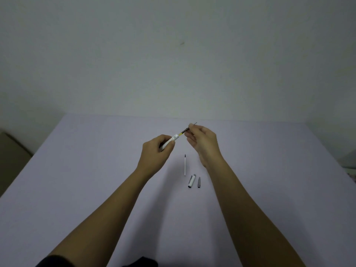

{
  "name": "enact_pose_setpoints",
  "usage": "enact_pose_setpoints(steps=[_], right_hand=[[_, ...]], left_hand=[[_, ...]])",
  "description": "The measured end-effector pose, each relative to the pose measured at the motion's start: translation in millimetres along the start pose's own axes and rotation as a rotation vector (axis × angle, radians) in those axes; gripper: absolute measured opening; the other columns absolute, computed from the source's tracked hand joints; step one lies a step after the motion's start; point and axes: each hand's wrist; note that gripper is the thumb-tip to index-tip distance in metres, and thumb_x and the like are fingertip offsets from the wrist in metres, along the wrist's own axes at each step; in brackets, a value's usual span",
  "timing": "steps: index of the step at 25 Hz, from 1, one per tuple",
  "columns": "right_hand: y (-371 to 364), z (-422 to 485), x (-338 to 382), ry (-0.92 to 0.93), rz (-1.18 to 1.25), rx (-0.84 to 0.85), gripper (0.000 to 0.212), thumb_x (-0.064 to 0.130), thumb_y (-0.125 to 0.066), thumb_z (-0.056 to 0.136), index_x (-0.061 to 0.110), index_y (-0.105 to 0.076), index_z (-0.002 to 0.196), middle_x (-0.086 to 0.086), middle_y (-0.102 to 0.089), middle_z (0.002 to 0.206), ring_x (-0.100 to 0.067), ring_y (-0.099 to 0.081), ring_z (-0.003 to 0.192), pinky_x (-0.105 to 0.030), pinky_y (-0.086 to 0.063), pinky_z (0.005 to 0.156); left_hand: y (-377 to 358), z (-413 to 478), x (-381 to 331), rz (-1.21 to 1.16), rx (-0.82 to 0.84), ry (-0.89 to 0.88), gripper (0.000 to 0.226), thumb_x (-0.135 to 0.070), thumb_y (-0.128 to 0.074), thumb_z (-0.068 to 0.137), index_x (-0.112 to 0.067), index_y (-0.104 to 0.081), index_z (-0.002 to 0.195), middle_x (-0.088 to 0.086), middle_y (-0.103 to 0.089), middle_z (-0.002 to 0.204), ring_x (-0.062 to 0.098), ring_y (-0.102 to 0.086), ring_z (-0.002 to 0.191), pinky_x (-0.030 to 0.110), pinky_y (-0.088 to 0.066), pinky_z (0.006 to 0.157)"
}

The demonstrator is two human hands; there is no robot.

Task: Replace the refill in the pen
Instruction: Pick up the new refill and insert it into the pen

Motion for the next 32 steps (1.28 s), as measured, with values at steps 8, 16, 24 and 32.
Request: enact_pose_setpoints(steps=[8,16,24,32], right_hand=[[4.3,4.1,-19.3,0.051,-0.2,-0.003,0.019,0.045,-0.062,0.083,0.028,-0.067,0.079,0.007,-0.071,0.084,-0.008,-0.069,0.084,-0.023,-0.056,0.079],[65.0,38.4,-76.7,-0.001,-0.579,-0.287,0.022,0.028,-0.057,0.09,0.009,-0.068,0.092,-0.005,-0.071,0.083,-0.022,-0.067,0.087,-0.028,-0.05,0.077],[105.2,45.8,-151.0,-0.165,-1.049,-0.211,0.024,0.019,-0.064,0.086,0.001,-0.067,0.102,-0.017,-0.07,0.106,-0.03,-0.063,0.1,-0.031,-0.047,0.083],[98.0,53.3,-169.2,-0.237,-1.147,-0.175,0.018,0.014,-0.065,0.081,0.0,-0.071,0.089,-0.018,-0.073,0.094,-0.03,-0.067,0.088,-0.024,-0.044,0.067]], left_hand=[[-6.1,4.0,3.6,0.038,-0.006,-0.005,0.01,-0.028,-0.057,0.089,-0.025,-0.063,0.082,-0.008,-0.057,0.062,-0.003,-0.046,0.052,0.007,-0.037,0.048],[-19.2,11.5,15.2,-0.055,0.027,0.092,0.01,-0.032,-0.056,0.088,-0.031,-0.063,0.081,0.011,-0.065,0.077,0.023,-0.057,0.066,0.024,-0.042,0.058],[-28.8,24.3,41.1,-0.05,0.069,0.158,0.009,-0.033,-0.056,0.088,-0.031,-0.064,0.083,0.011,-0.066,0.08,0.032,-0.06,0.074,0.032,-0.047,0.062],[-32.0,27.0,55.3,-0.03,0.077,0.215,0.01,-0.031,-0.056,0.089,-0.025,-0.065,0.088,0.011,-0.066,0.081,0.034,-0.06,0.076,0.037,-0.048,0.064]])
Point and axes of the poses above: each hand's wrist, its own z-axis towards the middle knuckle, its own y-axis out of the back of the hand, x = y × z
